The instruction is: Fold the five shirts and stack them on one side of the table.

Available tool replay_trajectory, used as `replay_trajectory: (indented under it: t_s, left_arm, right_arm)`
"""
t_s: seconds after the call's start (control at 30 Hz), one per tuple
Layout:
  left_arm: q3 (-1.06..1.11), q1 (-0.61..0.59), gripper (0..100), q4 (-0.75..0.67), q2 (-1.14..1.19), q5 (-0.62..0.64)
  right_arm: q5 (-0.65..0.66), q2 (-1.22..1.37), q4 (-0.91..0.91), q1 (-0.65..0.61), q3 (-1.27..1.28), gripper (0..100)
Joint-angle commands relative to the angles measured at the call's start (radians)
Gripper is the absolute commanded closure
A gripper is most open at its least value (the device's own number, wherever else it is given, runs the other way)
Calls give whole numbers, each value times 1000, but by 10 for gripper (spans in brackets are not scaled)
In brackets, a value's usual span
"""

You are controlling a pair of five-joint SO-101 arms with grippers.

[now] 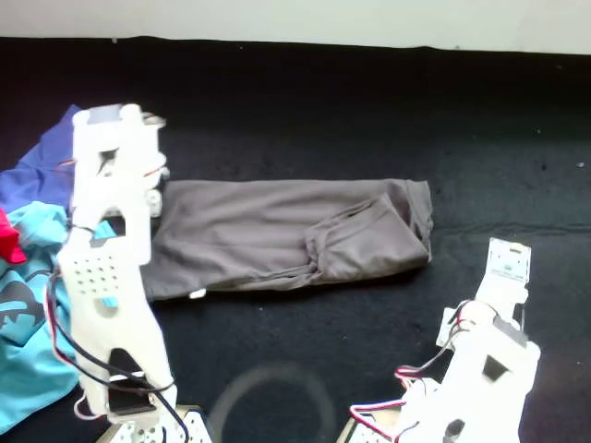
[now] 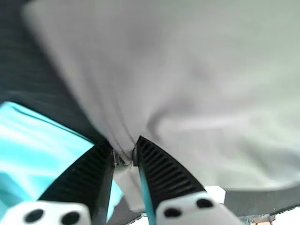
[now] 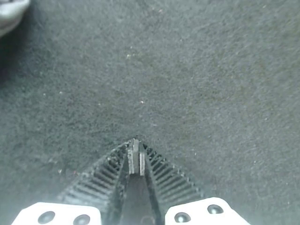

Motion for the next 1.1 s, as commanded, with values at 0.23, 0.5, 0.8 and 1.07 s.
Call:
replay_trajectory:
  t_s: [0.23, 0.5, 0.8, 1.07]
  left_arm:
    - [33, 547, 991, 8, -424, -2]
    - [-173, 766, 991, -109, -269, -2]
    - [-562, 809, 991, -141, 59, 57]
    - [-888, 828, 987, -144, 240, 141]
  right_arm:
    - [-8, -4, -59, 4, 48, 992]
    - [-8, -4, -59, 4, 50, 992]
    - [-8, -4, -61, 2, 50, 992]
    - [-8, -4, -61, 2, 50, 992]
